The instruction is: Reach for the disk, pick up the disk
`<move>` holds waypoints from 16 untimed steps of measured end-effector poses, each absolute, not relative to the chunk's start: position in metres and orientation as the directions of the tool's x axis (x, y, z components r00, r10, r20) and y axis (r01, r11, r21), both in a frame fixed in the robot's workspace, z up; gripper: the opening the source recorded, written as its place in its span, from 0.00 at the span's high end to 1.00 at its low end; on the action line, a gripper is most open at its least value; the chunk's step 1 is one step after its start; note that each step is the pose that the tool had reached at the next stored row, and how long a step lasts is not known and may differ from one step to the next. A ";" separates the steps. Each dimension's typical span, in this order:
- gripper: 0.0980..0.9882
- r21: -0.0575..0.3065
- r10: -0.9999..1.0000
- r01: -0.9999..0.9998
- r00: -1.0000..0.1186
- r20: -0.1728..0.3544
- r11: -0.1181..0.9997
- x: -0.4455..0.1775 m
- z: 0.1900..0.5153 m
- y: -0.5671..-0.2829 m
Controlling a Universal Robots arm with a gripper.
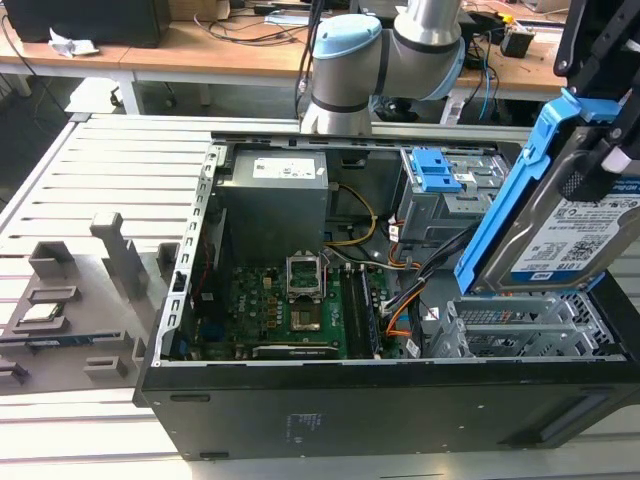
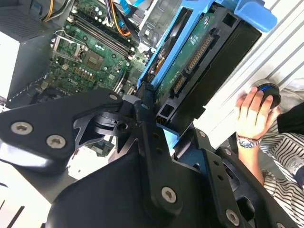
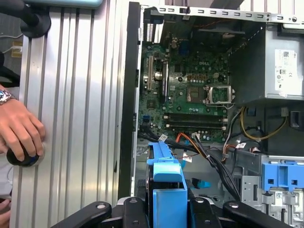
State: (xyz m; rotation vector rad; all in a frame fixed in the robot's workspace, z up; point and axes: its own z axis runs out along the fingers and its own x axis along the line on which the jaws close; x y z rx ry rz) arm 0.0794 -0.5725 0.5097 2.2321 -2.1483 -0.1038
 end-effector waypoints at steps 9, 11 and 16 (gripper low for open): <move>0.70 0.080 -0.999 -0.996 0.037 -0.019 -0.039 0.092 0.498 -0.580; 0.70 0.080 -0.999 -0.996 0.037 -0.019 -0.039 0.093 0.495 -0.581; 0.70 0.081 -0.999 -0.996 0.037 -0.019 -0.039 0.093 0.489 -0.583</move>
